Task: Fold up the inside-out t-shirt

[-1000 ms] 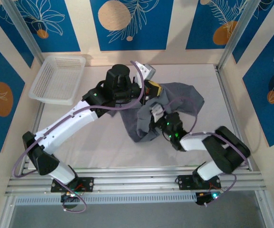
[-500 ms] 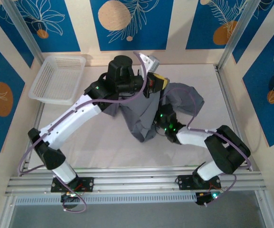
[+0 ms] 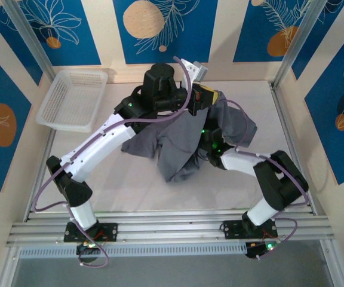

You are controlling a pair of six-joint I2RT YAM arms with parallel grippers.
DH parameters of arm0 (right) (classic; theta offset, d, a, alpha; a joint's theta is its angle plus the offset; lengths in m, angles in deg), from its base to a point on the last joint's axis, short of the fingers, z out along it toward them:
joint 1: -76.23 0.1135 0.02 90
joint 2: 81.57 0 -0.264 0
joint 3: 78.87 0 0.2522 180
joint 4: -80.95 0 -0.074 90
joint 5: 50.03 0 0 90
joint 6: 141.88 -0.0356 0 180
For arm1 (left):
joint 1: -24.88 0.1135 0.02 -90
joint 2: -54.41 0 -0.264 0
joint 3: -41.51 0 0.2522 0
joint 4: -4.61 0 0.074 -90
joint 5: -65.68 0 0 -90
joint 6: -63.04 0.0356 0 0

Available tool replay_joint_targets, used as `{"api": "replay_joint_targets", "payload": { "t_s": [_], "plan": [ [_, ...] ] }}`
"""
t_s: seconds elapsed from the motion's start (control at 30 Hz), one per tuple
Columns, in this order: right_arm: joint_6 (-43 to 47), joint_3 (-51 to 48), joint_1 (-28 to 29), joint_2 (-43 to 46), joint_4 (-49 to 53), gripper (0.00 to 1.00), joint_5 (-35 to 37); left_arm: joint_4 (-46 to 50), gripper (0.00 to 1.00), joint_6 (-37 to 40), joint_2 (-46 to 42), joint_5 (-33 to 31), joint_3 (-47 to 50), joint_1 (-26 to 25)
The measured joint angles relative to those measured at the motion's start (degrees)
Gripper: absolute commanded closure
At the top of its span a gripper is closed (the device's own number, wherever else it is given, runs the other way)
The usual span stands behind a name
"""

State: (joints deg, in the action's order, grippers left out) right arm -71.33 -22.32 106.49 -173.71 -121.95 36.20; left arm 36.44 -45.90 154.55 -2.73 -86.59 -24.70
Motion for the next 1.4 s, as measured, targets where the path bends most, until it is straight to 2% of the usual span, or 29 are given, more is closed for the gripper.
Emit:
{"api": "replay_joint_targets", "payload": {
  "t_s": [0.17, 0.3, 0.43, 0.53, 0.7, 0.8, 0.93, 1.1, 1.23, 1.3, 1.33, 1.4],
  "plan": [
    [-9.6, 1.2, 0.2, -5.8, 12.1, 1.0, -4.3, 0.4, 1.0, 2.6, -0.6, -0.5, -2.1, -1.7],
    [-14.8, 5.6, -0.2, -3.0, 21.7, 1.0, -5.2, 3.0, 1.0, 3.6, 0.5, -0.4, -9.3, -2.5],
    [-18.2, 11.7, 0.3, 3.1, 24.6, 1.0, -3.7, 3.0, 1.0, 3.4, 2.5, 0.0, -15.3, -3.5],
    [-19.5, 14.8, 1.6, 4.0, 23.1, 1.0, -0.5, 3.3, 1.0, 1.1, 6.8, 0.0, -22.2, -4.1],
    [-18.8, 14.6, 6.1, -4.0, 22.2, 1.0, 2.2, 5.8, 1.0, -3.4, 17.6, 0.1, -35.8, -4.2],
    [-20.5, 14.8, 6.8, -10.8, 24.1, 1.0, 0.3, 6.2, 1.0, -5.6, 20.7, 1.1, -37.1, -4.2],
    [-22.8, 18.2, 4.6, -18.4, 29.5, 1.0, -1.0, 7.1, 1.0, -6.2, 21.7, 2.5, -37.2, -4.9],
    [-23.1, 26.3, 2.0, -23.0, 36.5, 0.99, -0.7, 8.0, 1.0, -6.2, 20.9, 4.0, -37.4, -8.6],
    [-21.4, 32.6, 1.1, -23.3, 41.2, 0.89, 2.2, 10.5, 1.0, -4.3, 19.3, 4.1, -37.4, -12.4],
    [-19.4, 35.4, 0.9, -23.5, 43.9, 0.8, 4.2, 12.8, 1.0, -2.0, 17.9, 3.7, -37.4, -14.3],
    [-18.4, 36.7, 0.9, -23.7, 45.6, 0.7, 5.2, 14.0, 1.0, -1.0, 17.1, 3.3, -37.4, -15.0],
    [-15.1, 39.8, 0.9, -25.0, 49.5, 0.41, 7.7, 16.3, 1.0, 0.9, 15.6, 2.3, -37.4, -16.0]
  ]
}}
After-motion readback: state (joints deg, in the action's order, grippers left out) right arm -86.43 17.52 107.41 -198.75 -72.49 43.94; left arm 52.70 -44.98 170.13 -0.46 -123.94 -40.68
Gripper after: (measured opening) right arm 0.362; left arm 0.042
